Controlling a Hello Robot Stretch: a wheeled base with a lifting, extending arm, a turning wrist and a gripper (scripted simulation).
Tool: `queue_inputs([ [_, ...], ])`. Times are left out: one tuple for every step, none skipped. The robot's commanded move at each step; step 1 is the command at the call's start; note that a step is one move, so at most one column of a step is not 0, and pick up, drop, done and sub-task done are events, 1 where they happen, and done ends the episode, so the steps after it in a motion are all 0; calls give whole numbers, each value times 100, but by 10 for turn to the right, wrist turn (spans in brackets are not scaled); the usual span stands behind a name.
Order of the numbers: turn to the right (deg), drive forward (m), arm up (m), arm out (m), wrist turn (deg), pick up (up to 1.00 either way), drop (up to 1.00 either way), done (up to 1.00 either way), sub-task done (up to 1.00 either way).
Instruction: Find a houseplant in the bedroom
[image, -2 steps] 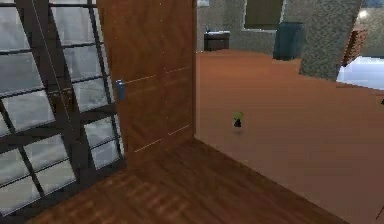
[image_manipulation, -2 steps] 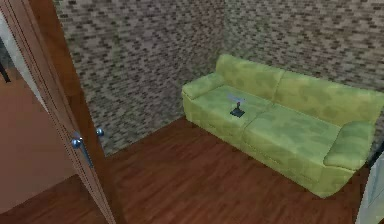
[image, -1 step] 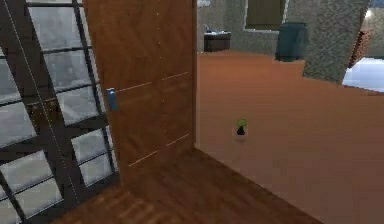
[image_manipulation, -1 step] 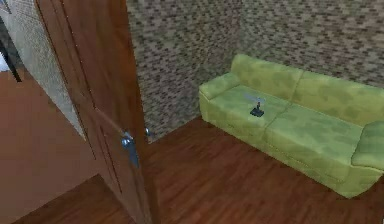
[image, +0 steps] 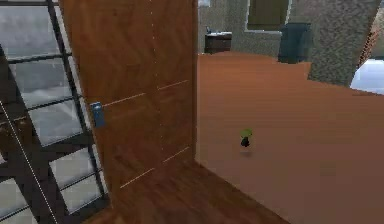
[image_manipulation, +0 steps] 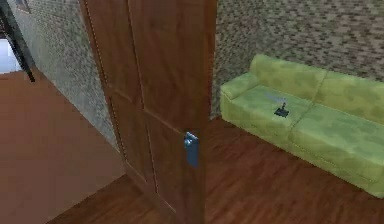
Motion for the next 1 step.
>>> queue_inputs([
  [420, 0, 0, 0, 0, 0, 0, 0, 0],
])
